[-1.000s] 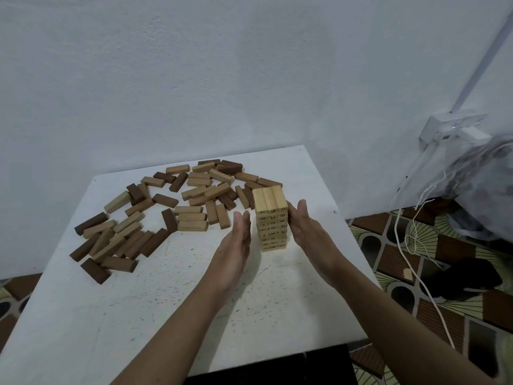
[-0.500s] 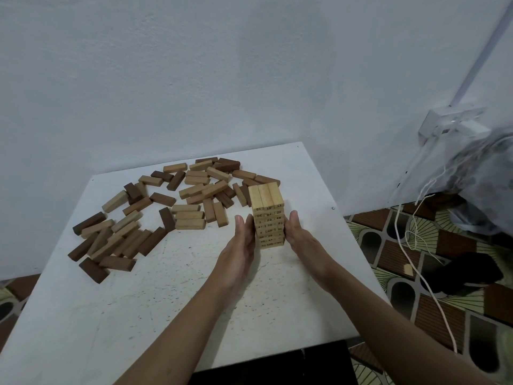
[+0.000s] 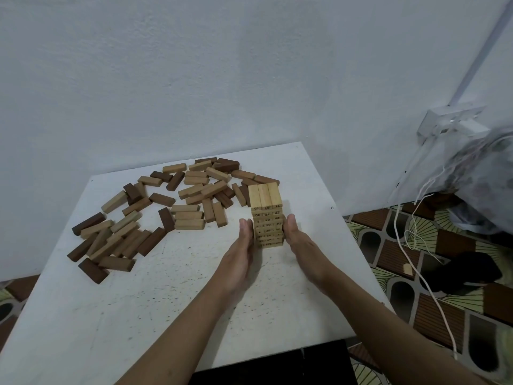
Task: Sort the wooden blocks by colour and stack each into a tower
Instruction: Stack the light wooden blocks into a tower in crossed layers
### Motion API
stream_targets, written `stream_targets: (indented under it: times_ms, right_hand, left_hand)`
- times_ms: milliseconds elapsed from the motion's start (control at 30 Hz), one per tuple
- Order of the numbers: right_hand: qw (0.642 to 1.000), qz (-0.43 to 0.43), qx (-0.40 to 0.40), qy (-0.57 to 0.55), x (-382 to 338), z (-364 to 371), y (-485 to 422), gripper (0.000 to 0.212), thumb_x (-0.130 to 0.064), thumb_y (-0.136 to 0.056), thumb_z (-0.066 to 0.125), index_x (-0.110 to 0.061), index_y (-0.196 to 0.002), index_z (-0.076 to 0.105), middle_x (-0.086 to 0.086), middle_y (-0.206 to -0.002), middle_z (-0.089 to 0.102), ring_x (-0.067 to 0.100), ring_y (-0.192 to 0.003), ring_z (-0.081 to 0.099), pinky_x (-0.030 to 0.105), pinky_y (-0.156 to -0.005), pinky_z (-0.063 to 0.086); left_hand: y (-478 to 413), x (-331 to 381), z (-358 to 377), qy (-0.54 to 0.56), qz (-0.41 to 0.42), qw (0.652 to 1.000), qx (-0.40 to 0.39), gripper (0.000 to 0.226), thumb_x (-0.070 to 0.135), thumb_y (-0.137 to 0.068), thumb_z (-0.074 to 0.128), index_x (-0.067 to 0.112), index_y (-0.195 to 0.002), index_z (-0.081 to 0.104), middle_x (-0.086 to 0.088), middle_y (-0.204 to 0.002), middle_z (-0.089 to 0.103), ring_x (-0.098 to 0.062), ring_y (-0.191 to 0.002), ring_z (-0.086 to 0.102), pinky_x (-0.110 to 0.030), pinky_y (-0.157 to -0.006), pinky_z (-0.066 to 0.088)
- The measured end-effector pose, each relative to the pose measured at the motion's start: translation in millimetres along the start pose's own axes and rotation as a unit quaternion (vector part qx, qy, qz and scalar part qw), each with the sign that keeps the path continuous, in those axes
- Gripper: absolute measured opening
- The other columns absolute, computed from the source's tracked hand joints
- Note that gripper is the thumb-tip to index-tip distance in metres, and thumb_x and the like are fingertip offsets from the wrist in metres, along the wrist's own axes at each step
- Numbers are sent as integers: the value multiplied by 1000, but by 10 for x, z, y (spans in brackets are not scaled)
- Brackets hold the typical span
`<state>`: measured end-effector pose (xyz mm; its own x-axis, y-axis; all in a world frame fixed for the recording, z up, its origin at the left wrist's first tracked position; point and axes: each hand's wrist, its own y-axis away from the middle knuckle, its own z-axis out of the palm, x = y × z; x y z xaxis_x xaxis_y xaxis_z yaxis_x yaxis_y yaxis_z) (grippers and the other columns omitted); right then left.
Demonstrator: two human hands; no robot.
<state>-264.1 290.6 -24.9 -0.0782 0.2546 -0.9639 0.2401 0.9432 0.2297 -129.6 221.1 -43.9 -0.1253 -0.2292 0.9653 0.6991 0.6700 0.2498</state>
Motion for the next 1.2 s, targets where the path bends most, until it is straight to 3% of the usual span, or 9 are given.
stream_targets:
  times_ms: [100,300,467,667,800,900,967,1100,1200]
  right_hand:
    - [1000,1,-6,-3,-3,-6,25,33,-51,-103,3,-65,-111,32,-24,-125,42,-25,-99,39,10,-100,25]
    - [1000,1,-7,16,-37,4,55,34,-47,-104,2,-64,-112,31,-29,-121,42,-29,-98,40,-8,-79,25]
    - [1000,-1,-6,7,-3,2,58,33,-48,-104,2,-56,-124,27,-17,-135,38,-2,-125,33,20,-105,21]
    - [1000,0,-5,0,21,-3,54,34,-47,-105,3,-51,-129,27,-18,-135,35,-2,-127,29,23,-105,20]
    - [1000,2,-5,9,15,10,48,34,-46,-105,2,-60,-114,33,-23,-129,39,-8,-118,37,12,-101,22]
    - [1000,10,-1,16,-37,6,47,38,-44,-106,1,-55,-111,38,-34,-112,43,-24,-96,46,-12,-75,27]
    - [1000,9,4,20,-68,-2,40,40,-44,-106,1,-53,-109,40,-37,-106,42,-32,-85,46,-13,-69,27]
    - [1000,9,9,8,-37,2,15,38,-49,-104,0,-63,-110,35,-39,-108,44,-27,-91,45,8,-97,23]
    - [1000,6,9,8,-38,0,13,38,-53,-103,0,-66,-109,35,-43,-106,45,-33,-87,46,-5,-85,25]
  left_hand:
    - [13,-59,-6,31,-7,999,-5,51,92,-78,35,67,-113,63,34,-137,57,11,-139,38,-33,-127,18]
    - [37,-67,7,5,-2,1000,-25,54,94,-78,29,72,-120,55,36,-144,48,9,-145,29,-35,-127,14]
    - [33,-80,-7,-11,-3,999,-34,58,100,-71,30,76,-120,50,39,-143,46,6,-147,25,-41,-128,14]
    - [63,-20,49,-12,-9,1000,-22,40,82,-86,19,81,-107,53,46,-128,51,8,-144,29,-29,-124,18]
    - [61,-37,35,1,-7,1000,-12,41,86,-85,20,79,-106,55,44,-128,52,7,-144,30,-31,-125,18]
    - [36,-54,17,27,4,1000,-15,43,89,-82,27,76,-112,55,41,-134,52,8,-145,29,-35,-127,14]
    - [22,-52,3,35,7,999,-14,45,88,-85,26,72,-118,53,39,-135,52,9,-143,31,-37,-128,13]
    - [9,-36,-5,40,9,999,-7,60,88,-84,30,61,-132,52,27,-144,54,4,-144,35,-38,-127,17]
    - [-14,-30,16,51,10,999,0,69,86,-85,31,49,-141,46,19,-150,50,2,-144,36,-38,-128,17]
